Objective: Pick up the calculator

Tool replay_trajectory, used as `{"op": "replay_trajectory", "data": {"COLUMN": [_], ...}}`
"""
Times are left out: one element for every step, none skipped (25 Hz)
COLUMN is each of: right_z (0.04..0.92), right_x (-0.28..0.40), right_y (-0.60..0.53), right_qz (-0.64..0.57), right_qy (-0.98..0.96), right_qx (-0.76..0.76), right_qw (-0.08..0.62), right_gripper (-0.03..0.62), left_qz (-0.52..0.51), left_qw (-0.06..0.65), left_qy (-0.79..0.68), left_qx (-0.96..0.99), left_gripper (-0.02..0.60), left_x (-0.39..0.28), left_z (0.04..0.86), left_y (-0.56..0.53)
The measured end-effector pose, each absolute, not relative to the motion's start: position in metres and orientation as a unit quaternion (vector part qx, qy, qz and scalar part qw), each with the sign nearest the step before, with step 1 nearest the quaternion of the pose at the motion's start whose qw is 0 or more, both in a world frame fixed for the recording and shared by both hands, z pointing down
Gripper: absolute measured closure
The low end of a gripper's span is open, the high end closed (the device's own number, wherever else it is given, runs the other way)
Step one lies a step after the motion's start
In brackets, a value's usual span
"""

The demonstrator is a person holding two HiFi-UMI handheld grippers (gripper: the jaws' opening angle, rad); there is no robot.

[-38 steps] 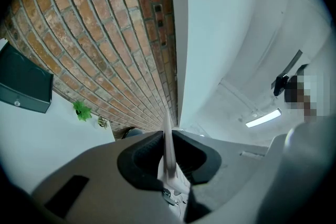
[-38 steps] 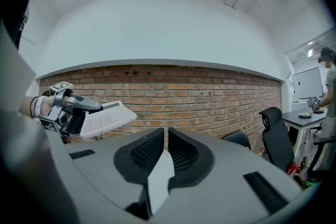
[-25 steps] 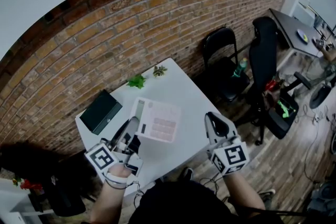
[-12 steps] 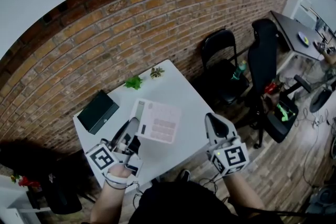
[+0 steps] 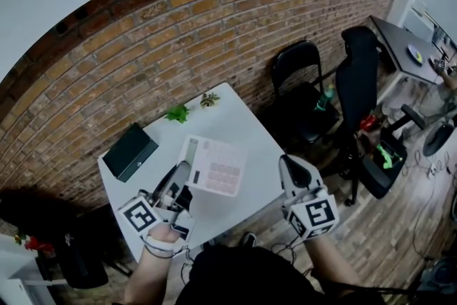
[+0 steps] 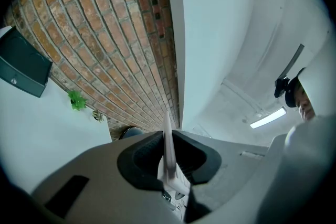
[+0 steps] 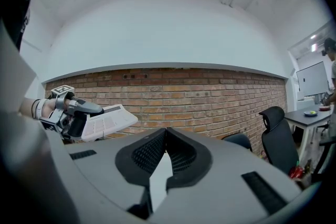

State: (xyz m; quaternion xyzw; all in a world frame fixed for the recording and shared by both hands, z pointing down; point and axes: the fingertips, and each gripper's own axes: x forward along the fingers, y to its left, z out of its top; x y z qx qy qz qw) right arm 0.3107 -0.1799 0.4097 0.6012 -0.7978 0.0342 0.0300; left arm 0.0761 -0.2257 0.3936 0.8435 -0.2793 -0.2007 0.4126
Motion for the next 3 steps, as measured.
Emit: {"op": "replay_trajectory", "data": {"right_z": [0.41, 0.4103, 0.4105], "right_x": [0.3136, 0.3165, 0.3194], "right_y": [-0.1789, -0.178, -0.1772], "right_qz": [0.034, 0.035, 0.035], "right_qy": [-0.798, -0.798, -0.799], "right_qx": [0.601, 0.6, 0.6], "right_qw": [0.03, 0.031, 0.031], "right_gripper": [0.588, 0.588, 0.588], "left_qz": [-0.2, -0.2, -0.199], "left_qw": [0.412, 0.412, 0.411], "left_qy": [-0.28, -0.28, -0.28], "left_qx": [0.844, 0.844, 0.844], "left_gripper": [0.532, 0.532, 0.532], "left_x": [0.0789, 0.0818, 0.0847], "left_z": [0.3939, 0.394, 0.3941], "left_y": [-0.2244, -0.2232, -0.222]}}
